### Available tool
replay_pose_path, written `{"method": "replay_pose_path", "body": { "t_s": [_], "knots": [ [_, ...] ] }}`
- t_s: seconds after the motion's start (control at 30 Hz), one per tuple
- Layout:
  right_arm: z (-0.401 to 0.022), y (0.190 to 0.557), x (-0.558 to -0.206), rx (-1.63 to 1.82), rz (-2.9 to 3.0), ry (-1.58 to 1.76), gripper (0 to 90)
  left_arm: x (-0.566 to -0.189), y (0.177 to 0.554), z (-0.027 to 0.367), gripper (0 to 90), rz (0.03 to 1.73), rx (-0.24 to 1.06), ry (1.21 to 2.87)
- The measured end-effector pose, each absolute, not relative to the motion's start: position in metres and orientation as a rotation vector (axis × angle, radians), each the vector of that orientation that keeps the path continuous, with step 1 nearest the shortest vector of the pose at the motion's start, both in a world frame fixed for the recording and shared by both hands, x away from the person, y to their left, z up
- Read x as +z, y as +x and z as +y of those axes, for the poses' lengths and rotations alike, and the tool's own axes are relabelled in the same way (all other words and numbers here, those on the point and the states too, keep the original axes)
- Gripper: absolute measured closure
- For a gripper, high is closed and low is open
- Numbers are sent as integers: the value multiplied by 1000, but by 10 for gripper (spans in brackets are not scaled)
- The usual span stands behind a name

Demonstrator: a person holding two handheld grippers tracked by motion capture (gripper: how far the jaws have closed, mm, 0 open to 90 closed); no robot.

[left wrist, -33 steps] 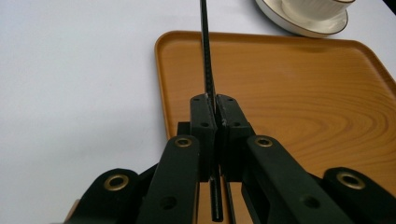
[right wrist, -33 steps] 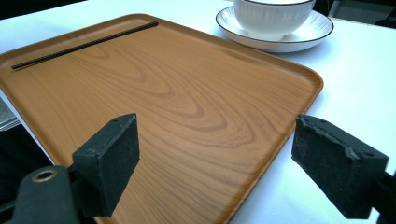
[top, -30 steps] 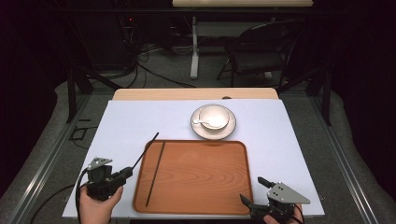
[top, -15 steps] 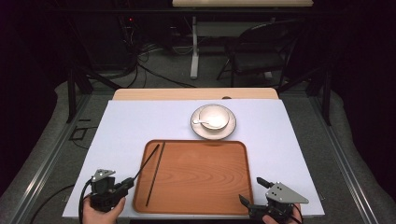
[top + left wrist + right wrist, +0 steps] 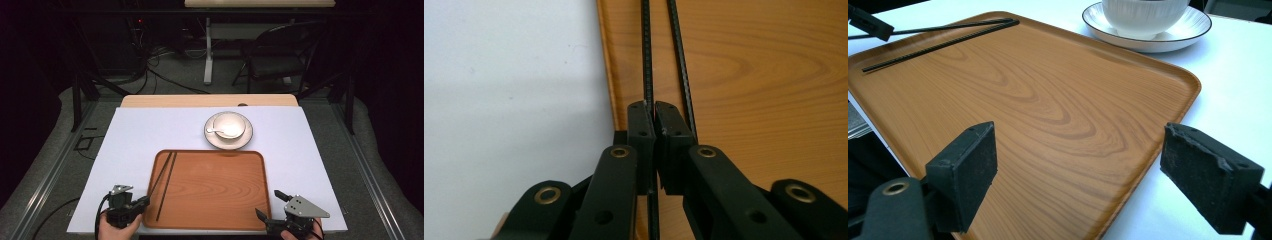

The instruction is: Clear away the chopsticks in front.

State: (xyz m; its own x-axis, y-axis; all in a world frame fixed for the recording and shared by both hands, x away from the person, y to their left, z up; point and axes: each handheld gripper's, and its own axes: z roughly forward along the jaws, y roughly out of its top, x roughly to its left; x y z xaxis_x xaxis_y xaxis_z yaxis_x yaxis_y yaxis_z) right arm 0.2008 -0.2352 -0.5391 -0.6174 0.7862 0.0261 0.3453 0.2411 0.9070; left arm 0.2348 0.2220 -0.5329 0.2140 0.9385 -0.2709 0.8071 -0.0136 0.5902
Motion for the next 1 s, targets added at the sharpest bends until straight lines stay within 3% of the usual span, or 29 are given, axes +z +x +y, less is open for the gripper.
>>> {"method": "replay_pose_path", "body": {
  "t_s": [0.57, 0.77, 1.0],
  "knots": [
    [-235, 201, -539, 1348, 2081, 1030, 148, -538, 235, 219, 817, 1610, 236, 1855],
    [-236, 201, -539, 1348, 2077, 1042, 148, -536, 233, 218, 735, 1584, 275, 1859],
    [-235, 203, -541, 1337, 2079, 1047, 148, -534, 229, 217, 556, 1548, 343, 1854]
  ]
}}
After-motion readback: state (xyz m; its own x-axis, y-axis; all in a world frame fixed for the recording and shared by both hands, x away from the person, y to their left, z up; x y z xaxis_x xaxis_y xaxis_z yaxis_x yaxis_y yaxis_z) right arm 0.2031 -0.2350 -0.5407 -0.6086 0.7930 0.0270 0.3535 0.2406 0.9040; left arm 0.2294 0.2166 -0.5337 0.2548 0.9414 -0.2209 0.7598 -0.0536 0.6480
